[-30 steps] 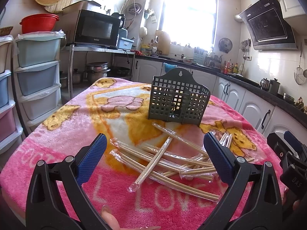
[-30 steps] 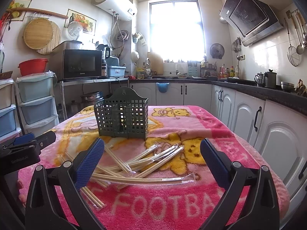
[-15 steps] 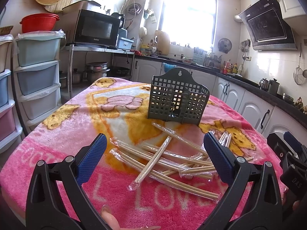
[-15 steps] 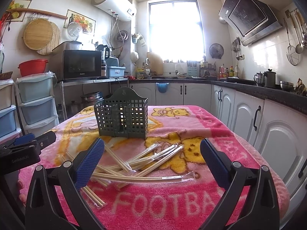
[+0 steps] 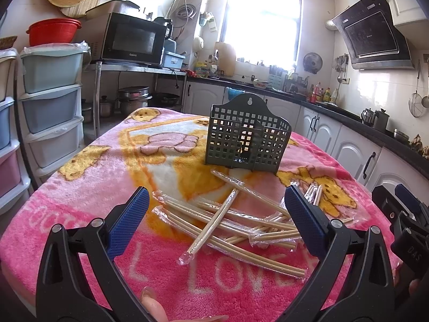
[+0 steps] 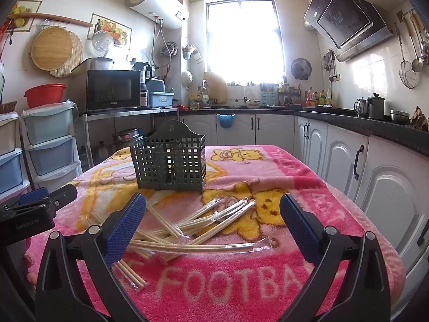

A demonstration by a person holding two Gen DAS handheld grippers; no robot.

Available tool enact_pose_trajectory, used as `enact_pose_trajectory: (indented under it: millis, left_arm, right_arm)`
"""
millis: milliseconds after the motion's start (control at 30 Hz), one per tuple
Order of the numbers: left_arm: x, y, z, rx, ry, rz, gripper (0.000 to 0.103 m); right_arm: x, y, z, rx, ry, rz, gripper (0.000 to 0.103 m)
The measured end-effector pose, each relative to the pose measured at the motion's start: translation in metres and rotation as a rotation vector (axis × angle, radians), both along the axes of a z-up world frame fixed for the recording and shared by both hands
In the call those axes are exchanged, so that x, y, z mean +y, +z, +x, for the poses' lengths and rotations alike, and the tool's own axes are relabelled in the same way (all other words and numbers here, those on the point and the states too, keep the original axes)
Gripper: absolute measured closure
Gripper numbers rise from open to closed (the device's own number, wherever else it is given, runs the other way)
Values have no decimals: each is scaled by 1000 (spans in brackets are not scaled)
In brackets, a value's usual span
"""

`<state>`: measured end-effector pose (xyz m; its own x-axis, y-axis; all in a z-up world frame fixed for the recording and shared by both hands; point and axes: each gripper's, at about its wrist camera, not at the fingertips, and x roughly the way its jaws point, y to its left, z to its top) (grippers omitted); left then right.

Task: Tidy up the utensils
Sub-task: 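Lower the left tool and close it on a wrapped chopstick pair while the right tool grasps another pair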

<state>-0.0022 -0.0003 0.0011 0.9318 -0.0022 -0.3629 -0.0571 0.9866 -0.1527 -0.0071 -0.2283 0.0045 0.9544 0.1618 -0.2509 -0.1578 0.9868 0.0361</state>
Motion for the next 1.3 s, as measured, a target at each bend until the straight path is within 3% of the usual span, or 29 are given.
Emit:
enact_pose_trajectory:
  millis: [367, 633, 1000, 1167, 1300]
  left_arm:
    - [9, -11, 5, 61, 5, -27, 10]
    - [34, -25, 12, 143, 9, -98, 10]
    - [50, -46, 15, 240, -84, -190, 10]
    - [48, -55, 20, 275, -134, -236, 32]
    - [45, -59, 23, 299, -158, -256, 42]
  right_arm:
    - [-6, -6, 15, 92, -10, 16, 6]
    - [-14, -17, 36, 196, -40, 12, 6]
    - [-30, -30, 61, 323, -48, 48, 6]
    - [-36, -38, 70, 385, -40, 80, 8]
    - [-38, -44, 77, 433, -32, 96, 24]
